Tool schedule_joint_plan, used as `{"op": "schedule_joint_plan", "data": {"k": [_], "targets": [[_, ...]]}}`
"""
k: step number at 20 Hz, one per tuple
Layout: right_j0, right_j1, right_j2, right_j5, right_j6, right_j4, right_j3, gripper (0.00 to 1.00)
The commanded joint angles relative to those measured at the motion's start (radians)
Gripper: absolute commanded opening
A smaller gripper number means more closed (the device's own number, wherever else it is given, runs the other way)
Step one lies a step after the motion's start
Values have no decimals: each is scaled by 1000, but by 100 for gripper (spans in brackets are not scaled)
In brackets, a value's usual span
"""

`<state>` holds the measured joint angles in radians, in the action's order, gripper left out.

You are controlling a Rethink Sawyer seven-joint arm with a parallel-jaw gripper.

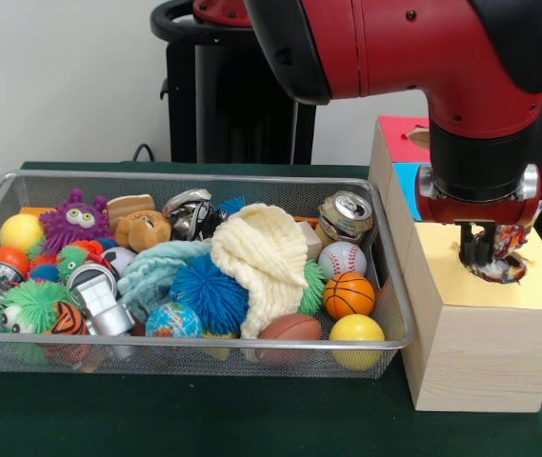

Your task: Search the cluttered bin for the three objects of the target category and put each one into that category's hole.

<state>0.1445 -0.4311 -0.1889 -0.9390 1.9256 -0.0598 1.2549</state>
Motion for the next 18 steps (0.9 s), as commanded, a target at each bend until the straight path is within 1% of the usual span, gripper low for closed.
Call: {"op": "schedule_joint_plan", "data": {"k": [1,7,14,17,18], "targets": [[13,96,8,-125,-7,77,53,0],[13,89,4,-126,-18,79,47,0],[11,72,7,-98,-25,89,51,0],[11,59,11,-57,-24,94,81,0],[12,64,11,-48,-23,95,78,0]]}}
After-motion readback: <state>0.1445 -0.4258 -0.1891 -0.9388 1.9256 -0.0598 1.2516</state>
